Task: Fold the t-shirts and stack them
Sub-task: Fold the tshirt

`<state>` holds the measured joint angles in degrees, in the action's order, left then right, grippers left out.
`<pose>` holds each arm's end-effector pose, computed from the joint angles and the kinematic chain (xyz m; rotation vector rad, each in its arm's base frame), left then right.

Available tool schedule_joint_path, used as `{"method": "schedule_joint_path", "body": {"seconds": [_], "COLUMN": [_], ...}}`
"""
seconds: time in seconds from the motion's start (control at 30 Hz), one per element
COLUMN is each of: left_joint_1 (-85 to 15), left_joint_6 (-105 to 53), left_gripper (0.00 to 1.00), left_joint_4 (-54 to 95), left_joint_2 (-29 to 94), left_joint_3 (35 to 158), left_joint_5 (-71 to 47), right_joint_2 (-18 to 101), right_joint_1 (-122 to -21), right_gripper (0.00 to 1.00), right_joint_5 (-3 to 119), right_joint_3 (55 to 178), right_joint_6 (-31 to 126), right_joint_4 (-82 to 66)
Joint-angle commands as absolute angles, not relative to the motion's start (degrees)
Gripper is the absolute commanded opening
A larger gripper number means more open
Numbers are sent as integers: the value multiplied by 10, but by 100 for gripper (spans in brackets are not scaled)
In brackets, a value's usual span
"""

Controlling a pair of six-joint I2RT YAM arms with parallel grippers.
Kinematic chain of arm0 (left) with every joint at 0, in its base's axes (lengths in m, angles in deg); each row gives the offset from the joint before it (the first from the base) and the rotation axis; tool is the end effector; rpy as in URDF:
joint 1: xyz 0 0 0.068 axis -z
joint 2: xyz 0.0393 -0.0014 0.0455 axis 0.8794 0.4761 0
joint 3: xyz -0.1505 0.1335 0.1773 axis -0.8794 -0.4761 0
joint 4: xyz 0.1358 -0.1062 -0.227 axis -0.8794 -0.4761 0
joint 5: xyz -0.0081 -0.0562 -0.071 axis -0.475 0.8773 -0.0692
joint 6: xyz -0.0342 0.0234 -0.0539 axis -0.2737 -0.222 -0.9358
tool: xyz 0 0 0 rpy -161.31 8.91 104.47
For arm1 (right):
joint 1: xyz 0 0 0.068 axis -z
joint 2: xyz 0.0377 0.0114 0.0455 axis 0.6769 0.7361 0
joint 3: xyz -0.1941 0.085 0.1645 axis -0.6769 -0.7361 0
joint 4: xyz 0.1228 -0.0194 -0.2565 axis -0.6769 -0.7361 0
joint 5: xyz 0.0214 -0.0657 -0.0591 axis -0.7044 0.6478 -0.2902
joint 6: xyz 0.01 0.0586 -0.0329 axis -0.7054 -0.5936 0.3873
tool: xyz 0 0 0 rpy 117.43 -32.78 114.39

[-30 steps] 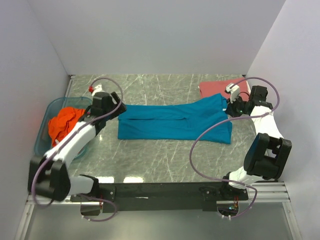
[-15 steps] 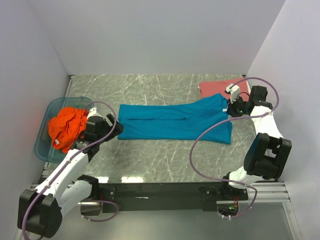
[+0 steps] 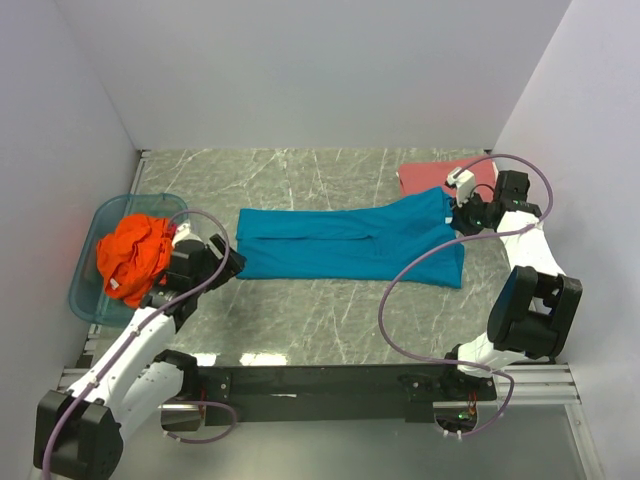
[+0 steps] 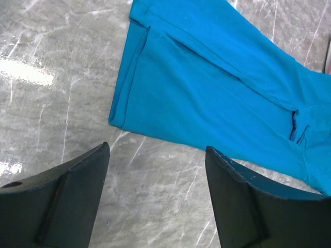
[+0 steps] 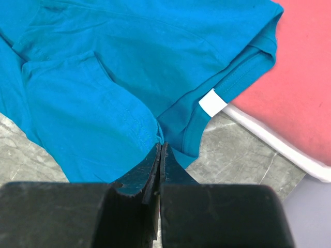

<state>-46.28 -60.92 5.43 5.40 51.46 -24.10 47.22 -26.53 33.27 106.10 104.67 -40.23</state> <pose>0.2203 -0.0564 0.1913 -0.6300 2.1318 -0.5332 0.3421 -0.0677 0.2308 -0.8930 2.1516 0.1651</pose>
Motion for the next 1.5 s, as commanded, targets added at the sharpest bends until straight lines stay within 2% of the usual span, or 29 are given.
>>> {"method": "schedule_joint_path", "body": {"seconds": [0.0,0.27,0.3,0.47,0.67,0.83,1.17,1.47], "left_joint_1": [-464,-468,-470,-477,-487,-488,-487,-487], "left_joint_6": [-605,-565,-560,-530,-499,-494,-480,-478], "left_gripper": [79,66,61,53,38,36,38,38], "left_joint_4": [87,155,160,176,161,144,121,118], "left_joint_2": [62,230,269,363,462,498,515,549], "left_joint_3": [513,588,598,667,740,772,788,798], "left_joint_5": [-237,-226,-220,-212,-207,-209,-254,-236], "right_joint_2": [477,474,474,474,477,480,486,485], "right_joint_1": [-271,-272,-271,-271,-271,-272,-271,-272], "right_gripper": [0,0,0,0,0,0,0,0], "right_joint_5": [336,333,333,331,328,326,322,322], "right_joint_3": [1089,1082,1080,1077,1069,1069,1073,1073], "right_joint_6": [1040,1040,1041,1047,1049,1050,1050,1051], "right_joint_4": [-398,-392,-392,-391,-386,-384,-385,-386]}}
